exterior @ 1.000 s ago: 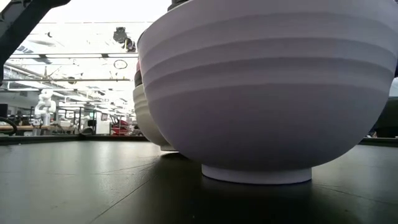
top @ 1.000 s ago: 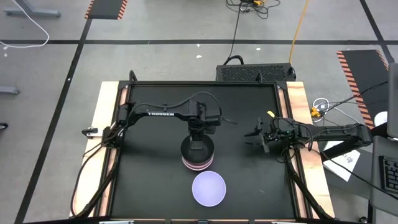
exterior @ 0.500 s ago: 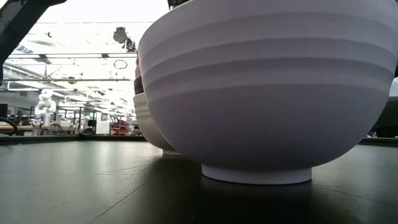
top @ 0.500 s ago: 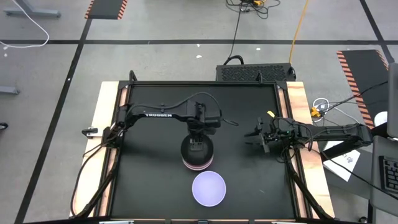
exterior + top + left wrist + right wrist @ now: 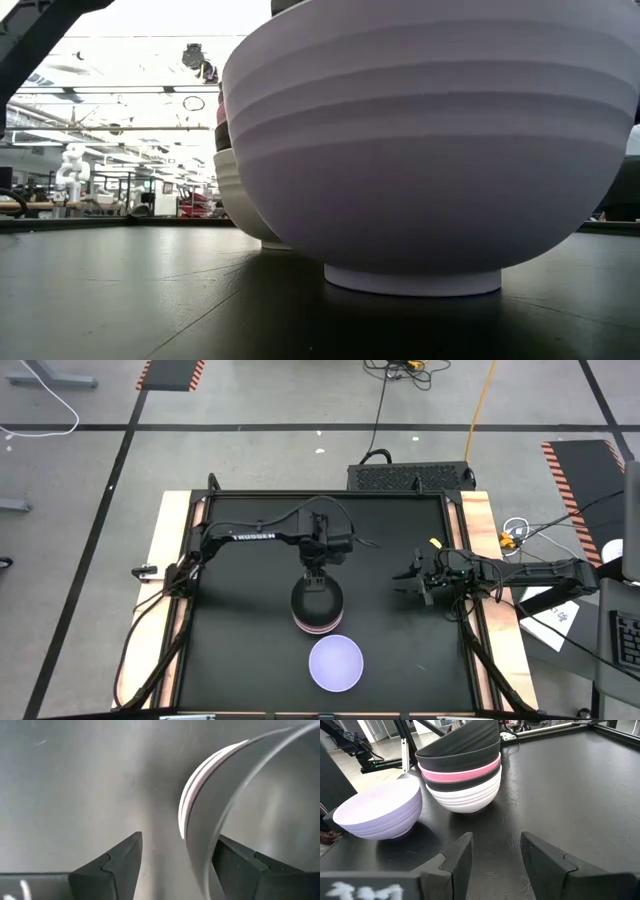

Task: Nest bowls inside each other
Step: Stack the black bowl on top of the black bowl

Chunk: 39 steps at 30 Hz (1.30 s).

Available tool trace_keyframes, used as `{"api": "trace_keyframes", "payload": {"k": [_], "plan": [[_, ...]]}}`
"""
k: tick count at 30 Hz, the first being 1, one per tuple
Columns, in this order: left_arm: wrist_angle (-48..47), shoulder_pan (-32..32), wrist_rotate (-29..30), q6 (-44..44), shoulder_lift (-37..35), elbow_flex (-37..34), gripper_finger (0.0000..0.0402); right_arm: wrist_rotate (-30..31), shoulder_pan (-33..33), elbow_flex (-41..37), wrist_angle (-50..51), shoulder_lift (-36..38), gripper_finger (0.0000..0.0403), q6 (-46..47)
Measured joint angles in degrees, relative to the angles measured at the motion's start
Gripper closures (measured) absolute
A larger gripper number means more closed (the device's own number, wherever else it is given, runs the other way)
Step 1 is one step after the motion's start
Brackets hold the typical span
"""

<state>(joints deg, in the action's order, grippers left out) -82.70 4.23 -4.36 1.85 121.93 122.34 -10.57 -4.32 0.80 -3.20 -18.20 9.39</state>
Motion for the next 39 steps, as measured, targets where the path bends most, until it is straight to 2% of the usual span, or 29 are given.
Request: {"api": "trace_keyframes", "payload": {"k": [7,9,12,17,18,27,39], "plan": [[-2.8,1.6,-0.1,2.2,-0.2,0.0,0.0174,0.0,0.0,0.0,0.0,0.0,0.0245,-0.5],[-2.8,1.7,-0.2,2.6,-0.2,0.0,0.0188,0.0,0.0,0.0,0.0,0.0,0.0245,-0.5],[-2.8,1.7,-0.5,3.4,-0.2,0.0,0.0240,0.0,0.0,0.0,0.0,0.0,0.0245,-0.6],[-2.8,1.7,-0.7,3.4,-0.2,0.0,0.0368,0.0,0.0,0.0,0.0,0.0,0.0245,-0.9],[-2.7,1.7,-0.5,3.1,-0.2,0.0,0.0383,0.0,0.0,0.0,0.0,0.0,0.0245,-1.0],[-2.6,1.0,-0.2,3.6,-0.2,0.0,0.0394,0.0,0.0,0.0,0.0,0.0,0.0245,-1.0],[-1.1,1.1,-1.7,4.0,-0.2,0.0,0.0388,0.0,0.0,0.0,0.0,0.0,0.0245,-0.9]]}}
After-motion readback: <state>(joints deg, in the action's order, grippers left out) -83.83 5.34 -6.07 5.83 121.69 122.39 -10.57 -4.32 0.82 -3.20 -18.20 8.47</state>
